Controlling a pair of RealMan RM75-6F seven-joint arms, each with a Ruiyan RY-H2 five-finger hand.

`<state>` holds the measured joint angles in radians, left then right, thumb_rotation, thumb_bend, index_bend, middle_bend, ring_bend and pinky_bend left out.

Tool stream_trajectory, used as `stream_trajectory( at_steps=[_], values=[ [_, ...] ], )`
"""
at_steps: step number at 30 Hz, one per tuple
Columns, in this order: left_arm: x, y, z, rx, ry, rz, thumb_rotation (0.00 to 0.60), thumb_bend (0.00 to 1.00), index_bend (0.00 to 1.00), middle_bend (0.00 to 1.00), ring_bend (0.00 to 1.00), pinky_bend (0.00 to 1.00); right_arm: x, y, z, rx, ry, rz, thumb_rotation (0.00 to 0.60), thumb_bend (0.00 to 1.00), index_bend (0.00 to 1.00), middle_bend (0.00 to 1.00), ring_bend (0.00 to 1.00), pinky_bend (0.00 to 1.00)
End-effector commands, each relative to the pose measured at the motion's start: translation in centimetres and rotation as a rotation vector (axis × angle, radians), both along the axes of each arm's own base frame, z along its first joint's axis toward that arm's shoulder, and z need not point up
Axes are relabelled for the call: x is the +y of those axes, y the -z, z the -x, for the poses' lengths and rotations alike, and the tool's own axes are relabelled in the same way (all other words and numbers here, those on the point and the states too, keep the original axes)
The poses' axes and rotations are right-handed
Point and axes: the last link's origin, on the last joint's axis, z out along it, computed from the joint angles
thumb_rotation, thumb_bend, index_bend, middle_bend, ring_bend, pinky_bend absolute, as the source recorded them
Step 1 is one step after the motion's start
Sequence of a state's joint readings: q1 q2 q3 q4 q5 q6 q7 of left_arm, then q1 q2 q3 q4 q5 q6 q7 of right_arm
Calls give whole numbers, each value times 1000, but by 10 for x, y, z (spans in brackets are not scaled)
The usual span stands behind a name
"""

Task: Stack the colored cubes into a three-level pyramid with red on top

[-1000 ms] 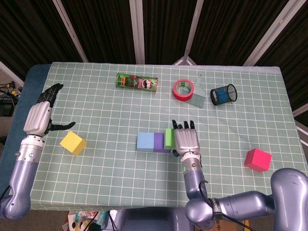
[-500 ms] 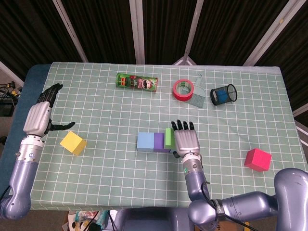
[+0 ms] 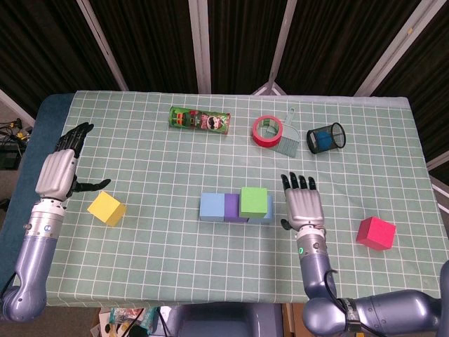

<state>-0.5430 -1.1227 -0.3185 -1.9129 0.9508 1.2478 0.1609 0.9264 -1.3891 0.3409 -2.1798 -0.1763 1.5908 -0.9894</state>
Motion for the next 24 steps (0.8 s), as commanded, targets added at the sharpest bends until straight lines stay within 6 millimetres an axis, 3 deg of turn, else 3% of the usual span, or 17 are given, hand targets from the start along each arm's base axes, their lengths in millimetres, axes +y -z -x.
stream_trajectory(
  at_steps=[1, 10, 17, 24],
  values=[
    [-1, 1, -1, 4, 5, -2, 600, 102, 0, 26, 0, 0, -1, -15, 18, 2, 22, 36, 600, 270, 0, 19, 0, 0],
    [-2, 5, 1, 37, 1, -1, 600, 102, 0, 25, 0, 0, -5, -64, 70, 24, 41, 217, 600, 270, 0, 19, 0, 0],
    [-2, 21, 4, 100, -5, 33, 600, 102, 0, 24, 0, 0, 15, -93, 136, 51, 39, 347, 600, 270, 0, 19, 0, 0],
    [-3, 39, 11, 164, 3, 78, 600, 70, 0, 20, 0, 0, 30, -110, 179, 48, 30, 413, 600, 270, 0, 19, 0, 0]
  ],
)
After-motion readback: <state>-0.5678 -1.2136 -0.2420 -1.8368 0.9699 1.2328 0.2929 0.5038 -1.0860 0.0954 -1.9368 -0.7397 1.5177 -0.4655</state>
